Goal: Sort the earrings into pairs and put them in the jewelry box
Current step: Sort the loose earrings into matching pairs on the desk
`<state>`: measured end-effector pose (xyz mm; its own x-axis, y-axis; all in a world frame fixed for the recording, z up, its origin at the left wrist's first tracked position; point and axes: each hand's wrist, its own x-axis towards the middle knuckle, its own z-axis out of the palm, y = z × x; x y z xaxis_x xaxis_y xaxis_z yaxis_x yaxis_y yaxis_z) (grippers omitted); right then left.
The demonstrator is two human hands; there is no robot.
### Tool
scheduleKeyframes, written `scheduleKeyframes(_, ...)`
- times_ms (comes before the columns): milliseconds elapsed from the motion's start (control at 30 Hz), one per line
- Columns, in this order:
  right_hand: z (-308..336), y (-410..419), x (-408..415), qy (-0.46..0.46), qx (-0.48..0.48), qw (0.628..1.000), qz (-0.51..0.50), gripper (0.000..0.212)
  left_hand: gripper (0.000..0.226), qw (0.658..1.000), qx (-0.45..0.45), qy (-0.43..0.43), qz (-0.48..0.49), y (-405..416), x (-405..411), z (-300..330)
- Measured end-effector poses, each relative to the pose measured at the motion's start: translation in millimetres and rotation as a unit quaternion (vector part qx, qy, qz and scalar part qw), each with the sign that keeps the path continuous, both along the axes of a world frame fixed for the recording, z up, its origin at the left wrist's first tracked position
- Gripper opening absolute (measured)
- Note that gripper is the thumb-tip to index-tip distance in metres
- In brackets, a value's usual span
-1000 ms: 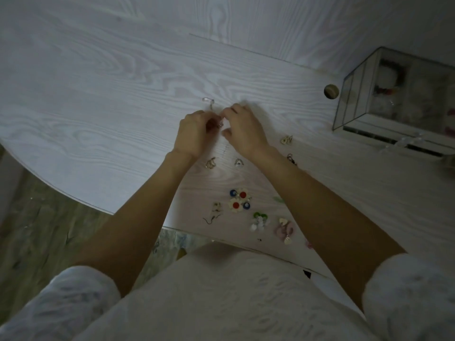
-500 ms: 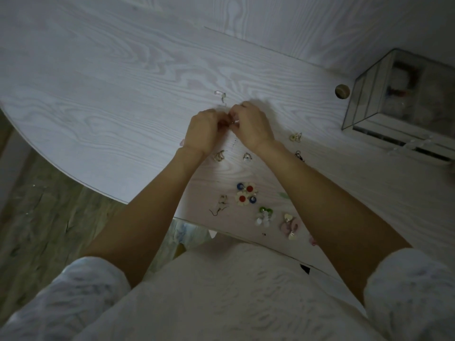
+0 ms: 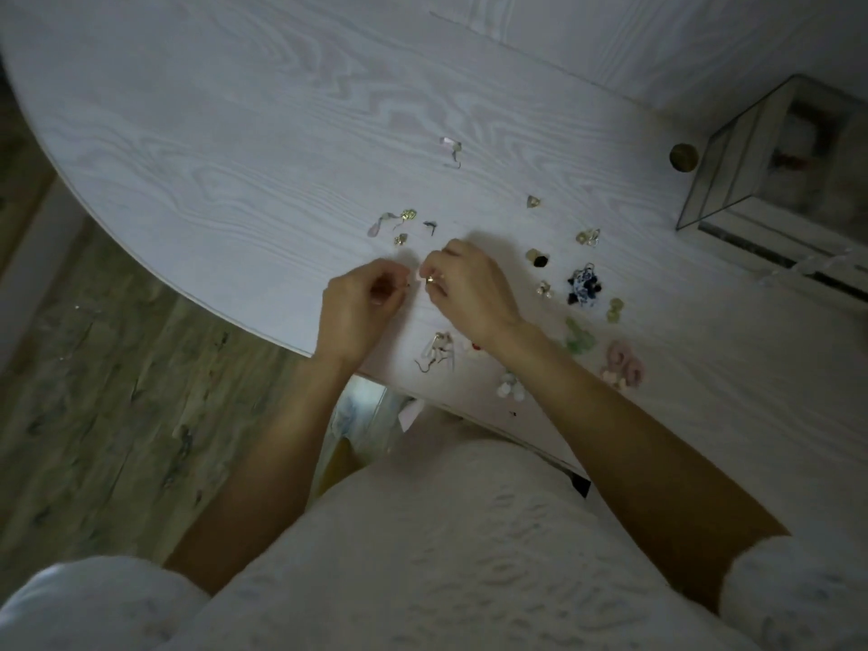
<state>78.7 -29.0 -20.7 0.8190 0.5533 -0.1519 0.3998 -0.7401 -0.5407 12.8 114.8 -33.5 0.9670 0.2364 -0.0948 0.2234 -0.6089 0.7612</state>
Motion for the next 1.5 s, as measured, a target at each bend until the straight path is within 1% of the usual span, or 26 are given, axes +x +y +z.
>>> scheduleKeyframes(100,-7,11,-15,0.030,-0.023,0.999,0.006,0.017,0.014,1.000,0.001,0.022,0.020,-1,-13,-7)
scheduleKeyframes(233,-10,21,-30,0.045,-0.032,0.998,0.006,0.021,0.020,0.999,-0.006,0.013,0.038,-4,-20,-9)
scheduleKeyframes(367,-9,21,-37,0.061,-0.016,0.998,-0.013,0.022,0.026,0.999,-0.019,0.019,0.043,-4,-26,-8)
scheduleKeyframes(567,-8,14,-40,0.087,0.000,0.996,-0.032,0.022,0.027,0.997,-0.046,0.040,0.044,-7,-31,-5)
scheduleKeyframes(633,-3,9,-36,0.099,0.009,0.994,-0.043,0.025,0.025,0.997,-0.035,0.052,0.047,-6,-31,-3)
scheduleKeyframes(767,9,-6,-19,0.065,0.036,0.995,-0.073,0.024,0.020,0.997,0.009,0.059,0.040,9,-22,2)
scheduleKeyframes(900,12,-14,6,0.026,0.008,0.996,-0.080,0.021,0.020,0.998,0.045,0.030,0.022,29,7,2)
scheduleKeyframes(967,10,-10,15,0.019,-0.003,0.997,-0.071,0.020,0.025,0.997,0.069,0.018,0.013,35,25,-2)
scheduleKeyframes(1067,4,2,28,0.015,-0.006,0.998,-0.057,0.022,0.036,0.994,0.109,0.025,-0.019,36,46,-11)
scheduleKeyframes(1133,0,9,39,0.007,-0.010,0.999,-0.052,0.022,0.039,0.991,0.125,0.021,-0.032,34,55,-15)
scheduleKeyframes(1300,-8,21,60,0.017,-0.017,0.999,-0.046,0.028,0.033,0.993,0.104,0.014,-0.051,23,62,-18)
scheduleKeyframes(1433,-12,31,70,0.008,-0.034,0.999,-0.023,0.035,0.024,0.995,0.094,-0.001,-0.029,17,56,-16)
scheduleKeyframes(1500,-12,36,71,-0.007,-0.045,0.999,0.002,0.036,0.025,0.997,0.078,-0.015,-0.006,17,53,-15)
